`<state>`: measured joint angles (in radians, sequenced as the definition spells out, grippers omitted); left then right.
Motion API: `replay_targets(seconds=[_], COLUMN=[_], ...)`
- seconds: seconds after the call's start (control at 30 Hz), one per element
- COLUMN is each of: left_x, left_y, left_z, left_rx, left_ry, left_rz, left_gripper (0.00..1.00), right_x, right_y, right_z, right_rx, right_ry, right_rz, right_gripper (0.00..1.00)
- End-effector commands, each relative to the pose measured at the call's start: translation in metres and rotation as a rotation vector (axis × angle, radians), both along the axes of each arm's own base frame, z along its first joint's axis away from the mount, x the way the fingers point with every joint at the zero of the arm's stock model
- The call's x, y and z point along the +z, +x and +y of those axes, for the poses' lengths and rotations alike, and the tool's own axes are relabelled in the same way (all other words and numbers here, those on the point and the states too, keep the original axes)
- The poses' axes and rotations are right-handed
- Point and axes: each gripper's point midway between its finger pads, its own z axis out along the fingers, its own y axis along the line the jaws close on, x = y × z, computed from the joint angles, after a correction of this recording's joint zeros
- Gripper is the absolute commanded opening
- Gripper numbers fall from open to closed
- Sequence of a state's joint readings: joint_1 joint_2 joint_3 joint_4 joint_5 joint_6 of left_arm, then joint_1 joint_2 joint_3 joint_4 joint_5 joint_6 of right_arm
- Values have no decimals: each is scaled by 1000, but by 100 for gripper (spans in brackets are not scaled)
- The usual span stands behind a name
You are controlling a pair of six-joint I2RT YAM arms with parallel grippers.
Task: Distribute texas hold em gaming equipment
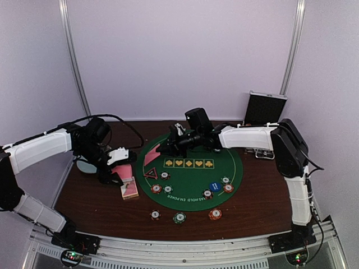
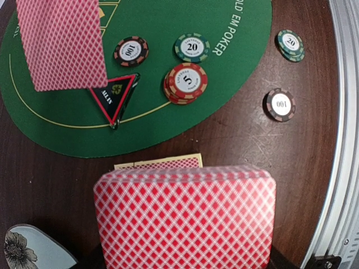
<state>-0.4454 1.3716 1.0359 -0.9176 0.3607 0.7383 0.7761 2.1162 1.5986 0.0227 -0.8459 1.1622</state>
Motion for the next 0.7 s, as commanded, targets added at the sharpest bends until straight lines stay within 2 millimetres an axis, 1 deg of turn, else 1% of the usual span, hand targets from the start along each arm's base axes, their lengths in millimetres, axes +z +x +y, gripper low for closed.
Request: replay_targets(seconds=[0.0,0.17,0.37,0.5,0.67], left_x=[6,8,11,11,12], left_y=[-2,-5,-6,-7,-7], left_z=[2,1,-1,-1,-2], left_rx=[7,5,4,3,2], left_ry=[-9,-25,-33,-37,-43], left_rz=[-8,1,8,16,17], left_gripper=[28,28,27,27,27], right_x=[-32,-61,-85,-99,-111], right_y=[19,43,64,72,83], right_z=[10,28,43,47,42], right_rx=[32,37,23,10,-13], right_ry=[-87,-136,-144,-144,-158], right_rz=[-6,-12,1,5,-3], right_gripper=[10,9,9,9,10])
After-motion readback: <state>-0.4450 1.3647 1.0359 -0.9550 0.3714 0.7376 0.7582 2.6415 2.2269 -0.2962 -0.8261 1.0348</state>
